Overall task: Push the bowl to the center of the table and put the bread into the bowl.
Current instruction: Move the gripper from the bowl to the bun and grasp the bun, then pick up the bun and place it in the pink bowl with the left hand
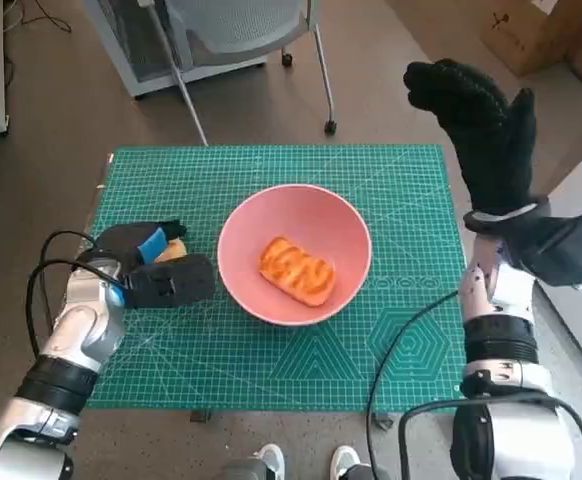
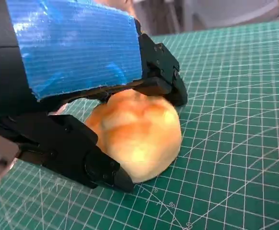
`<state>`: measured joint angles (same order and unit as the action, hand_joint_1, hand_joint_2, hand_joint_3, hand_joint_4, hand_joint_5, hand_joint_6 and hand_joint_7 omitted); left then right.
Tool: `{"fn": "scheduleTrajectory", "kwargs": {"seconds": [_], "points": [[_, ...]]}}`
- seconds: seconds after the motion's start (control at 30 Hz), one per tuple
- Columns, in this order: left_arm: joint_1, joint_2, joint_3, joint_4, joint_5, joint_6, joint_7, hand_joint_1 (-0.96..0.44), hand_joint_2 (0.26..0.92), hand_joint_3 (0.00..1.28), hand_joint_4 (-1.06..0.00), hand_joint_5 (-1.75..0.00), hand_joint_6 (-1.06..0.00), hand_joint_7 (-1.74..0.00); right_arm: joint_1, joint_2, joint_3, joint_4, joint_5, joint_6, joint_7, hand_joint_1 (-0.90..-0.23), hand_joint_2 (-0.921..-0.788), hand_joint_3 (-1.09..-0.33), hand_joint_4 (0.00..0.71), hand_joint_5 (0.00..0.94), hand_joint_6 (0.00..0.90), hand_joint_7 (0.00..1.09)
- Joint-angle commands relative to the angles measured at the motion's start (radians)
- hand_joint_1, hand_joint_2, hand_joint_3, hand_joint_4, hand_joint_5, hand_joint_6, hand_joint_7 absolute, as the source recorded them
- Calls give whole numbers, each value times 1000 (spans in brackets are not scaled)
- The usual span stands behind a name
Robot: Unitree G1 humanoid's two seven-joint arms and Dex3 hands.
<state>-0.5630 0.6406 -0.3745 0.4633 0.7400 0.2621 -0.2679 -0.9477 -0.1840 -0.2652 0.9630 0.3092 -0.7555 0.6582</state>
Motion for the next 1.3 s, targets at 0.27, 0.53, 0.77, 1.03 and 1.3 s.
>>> {"fn": "scheduleTrajectory", "kwargs": {"seconds": [0.27, 0.53, 0.77, 1.03, 1.3], "points": [[38, 43, 72, -188, -15, 50, -70, 2, 919, 69, -661, -1251, -664, -1075, 25, 11, 2, 13, 10, 10, 15, -592, -921, -501, 238, 0, 377, 6], [57, 47, 150, -347, -39, 80, -97, 2, 920, 69, -672, -1208, -641, -1129, 25, 19, 1, 9, 17, 20, 26, -589, -921, -503, 239, 1, 378, 6], [62, 43, 228, -495, -81, 52, -88, 3, 920, 64, -683, -1211, -645, -1108, 25, 20, -1, 8, 23, 25, 34, -590, -921, -506, 238, 0, 378, 5], [43, -7, 234, -675, -66, 57, -86, 3, 915, 37, -730, -1136, -677, -1100, 19, 21, -4, 15, 22, 25, 35, -589, -921, -507, 238, 0, 379, 5], [-14, -93, 146, -773, 0, 39, -93, 3, 910, 16, -775, -1030, -703, -1129, 22, 26, 0, 9, 25, 22, 38, -591, -921, -507, 241, 1, 379, 5]]}}
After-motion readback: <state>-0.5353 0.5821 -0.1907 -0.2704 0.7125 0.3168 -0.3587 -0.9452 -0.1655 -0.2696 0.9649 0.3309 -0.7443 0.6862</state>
